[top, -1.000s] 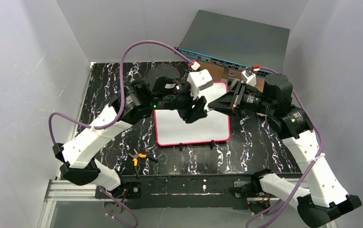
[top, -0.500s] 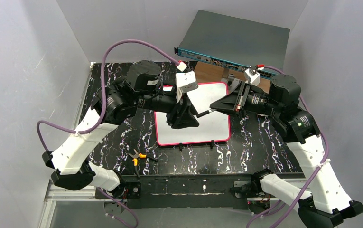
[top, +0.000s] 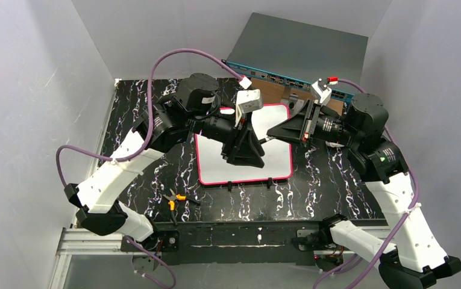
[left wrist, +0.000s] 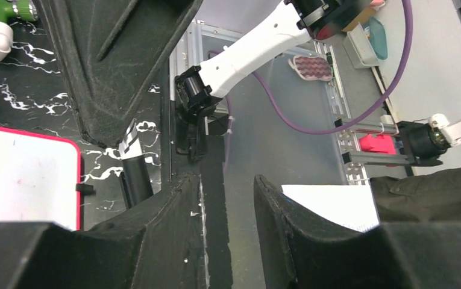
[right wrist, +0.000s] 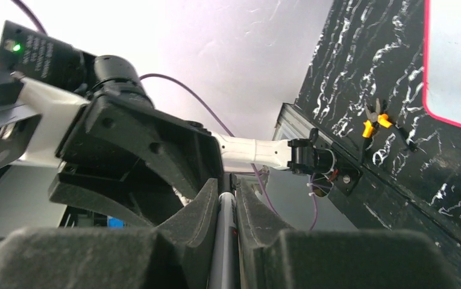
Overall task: Write a sentence on the whiteboard
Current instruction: Open the pen cap from the whiteboard marker.
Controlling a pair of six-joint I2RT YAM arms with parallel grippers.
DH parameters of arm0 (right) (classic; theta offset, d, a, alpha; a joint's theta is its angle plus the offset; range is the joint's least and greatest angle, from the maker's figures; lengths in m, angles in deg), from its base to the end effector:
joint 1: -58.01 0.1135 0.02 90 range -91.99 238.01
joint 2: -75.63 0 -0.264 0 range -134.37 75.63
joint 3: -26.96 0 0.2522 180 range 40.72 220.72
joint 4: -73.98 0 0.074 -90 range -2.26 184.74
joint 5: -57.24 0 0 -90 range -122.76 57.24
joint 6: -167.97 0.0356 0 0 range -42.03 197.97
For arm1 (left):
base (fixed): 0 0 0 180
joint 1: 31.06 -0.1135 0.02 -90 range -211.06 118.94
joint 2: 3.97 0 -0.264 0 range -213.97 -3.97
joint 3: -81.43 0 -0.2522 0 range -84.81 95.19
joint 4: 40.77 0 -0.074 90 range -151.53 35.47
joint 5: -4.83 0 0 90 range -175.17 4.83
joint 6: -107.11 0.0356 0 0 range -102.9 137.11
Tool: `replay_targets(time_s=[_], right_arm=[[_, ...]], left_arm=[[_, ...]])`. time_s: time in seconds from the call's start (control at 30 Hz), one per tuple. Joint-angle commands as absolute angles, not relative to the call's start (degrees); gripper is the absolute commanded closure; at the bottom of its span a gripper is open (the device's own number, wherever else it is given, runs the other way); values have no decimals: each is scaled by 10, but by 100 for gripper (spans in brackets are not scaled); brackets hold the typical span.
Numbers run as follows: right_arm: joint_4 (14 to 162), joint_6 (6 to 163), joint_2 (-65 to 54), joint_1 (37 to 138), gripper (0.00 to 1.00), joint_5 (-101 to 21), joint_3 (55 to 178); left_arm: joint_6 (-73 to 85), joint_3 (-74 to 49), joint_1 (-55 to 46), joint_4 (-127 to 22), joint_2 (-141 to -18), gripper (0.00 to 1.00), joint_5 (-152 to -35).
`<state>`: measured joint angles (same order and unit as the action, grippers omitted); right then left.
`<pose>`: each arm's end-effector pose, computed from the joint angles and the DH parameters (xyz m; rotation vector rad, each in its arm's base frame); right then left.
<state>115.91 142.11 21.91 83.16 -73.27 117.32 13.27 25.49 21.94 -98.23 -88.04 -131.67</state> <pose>0.1411 0.0918 0.4675 0.0310 1.9711 1.6876 0.1478 -0.2391 0.5086 1.3637 1.5106 -1.4111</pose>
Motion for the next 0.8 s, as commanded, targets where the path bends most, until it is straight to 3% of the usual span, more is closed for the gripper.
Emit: replay_targets(time_s=[0.0,0.1,0.53,0.77], right_arm=[[1076,1419,232,833,99,-798,1189],[1075,1410,239,833,99,-804,1188],[1189,1318,229,833,99,-823,1246],[1159,1319,218,833,99,-834,1264]], left_arm=[[110,261,218,-972,-884,59,-1344],[108,268,217,-977,-881,59,-1340],[69,307,163,-1006,-852,38,-1297],[9,274,159,-930,-862,37,-1394]])
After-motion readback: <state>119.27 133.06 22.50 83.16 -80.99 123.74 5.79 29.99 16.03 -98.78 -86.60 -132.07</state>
